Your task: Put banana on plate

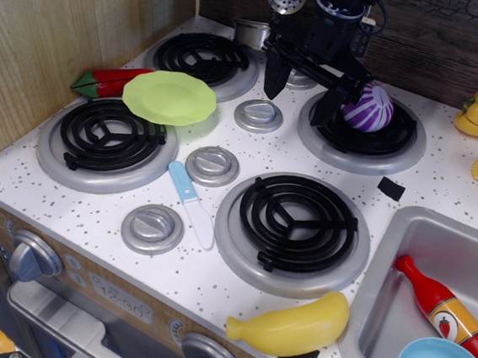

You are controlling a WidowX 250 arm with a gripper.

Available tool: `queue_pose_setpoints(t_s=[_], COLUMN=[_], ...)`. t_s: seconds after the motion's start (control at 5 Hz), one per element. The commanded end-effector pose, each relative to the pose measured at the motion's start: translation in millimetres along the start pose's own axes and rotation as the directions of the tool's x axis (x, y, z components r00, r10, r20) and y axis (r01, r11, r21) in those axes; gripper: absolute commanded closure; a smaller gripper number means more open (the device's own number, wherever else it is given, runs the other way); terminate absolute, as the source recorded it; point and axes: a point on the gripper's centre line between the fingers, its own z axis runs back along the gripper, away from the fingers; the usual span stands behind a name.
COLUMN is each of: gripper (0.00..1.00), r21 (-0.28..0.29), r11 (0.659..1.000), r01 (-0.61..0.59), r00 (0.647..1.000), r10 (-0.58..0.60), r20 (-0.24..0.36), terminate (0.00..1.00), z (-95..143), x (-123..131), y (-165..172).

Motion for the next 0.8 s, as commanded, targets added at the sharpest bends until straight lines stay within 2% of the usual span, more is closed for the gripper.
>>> queue_pose_setpoints(t_s=[0.0, 0.2, 0.4, 0.6], gripper=[0.00, 0.00, 0.00, 0.00], r21=[0.000, 0.006, -0.096, -0.157], r11=[1.000, 0.999, 0.995, 0.985], r01=[0.000, -0.035, -0.025, 0.069], r00=[1.000, 0.999, 0.998, 0.990], r10=[0.000, 0.035, 0.031, -0.048], r20=[0.000, 0.037, 0.053, 0.131], terminate=[0.00, 0.00, 0.00, 0.00], z=[0.0, 23.7, 45.5, 71.3], x=[0.0, -21.2, -46.2, -73.8], y=[0.0, -17.5, -40.8, -69.1])
